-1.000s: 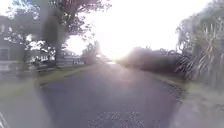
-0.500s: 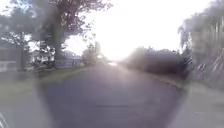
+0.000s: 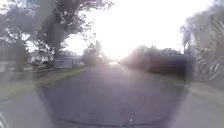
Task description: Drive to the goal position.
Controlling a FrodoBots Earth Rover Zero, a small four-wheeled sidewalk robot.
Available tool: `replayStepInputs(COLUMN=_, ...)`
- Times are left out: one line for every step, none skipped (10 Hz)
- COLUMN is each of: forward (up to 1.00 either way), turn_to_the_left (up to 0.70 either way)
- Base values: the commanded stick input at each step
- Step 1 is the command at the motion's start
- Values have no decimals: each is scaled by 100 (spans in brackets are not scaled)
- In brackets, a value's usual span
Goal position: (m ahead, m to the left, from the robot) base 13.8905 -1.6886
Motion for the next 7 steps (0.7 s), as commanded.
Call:
replayStepInputs(forward=100, turn_to_the_left=0)
replayStepInputs(forward=100, turn_to_the_left=0)
replayStepInputs(forward=100, turn_to_the_left=0)
replayStepInputs(forward=100, turn_to_the_left=0)
replayStepInputs(forward=100, turn_to_the_left=0)
replayStepInputs(forward=100, turn_to_the_left=0)
replayStepInputs(forward=100, turn_to_the_left=0)
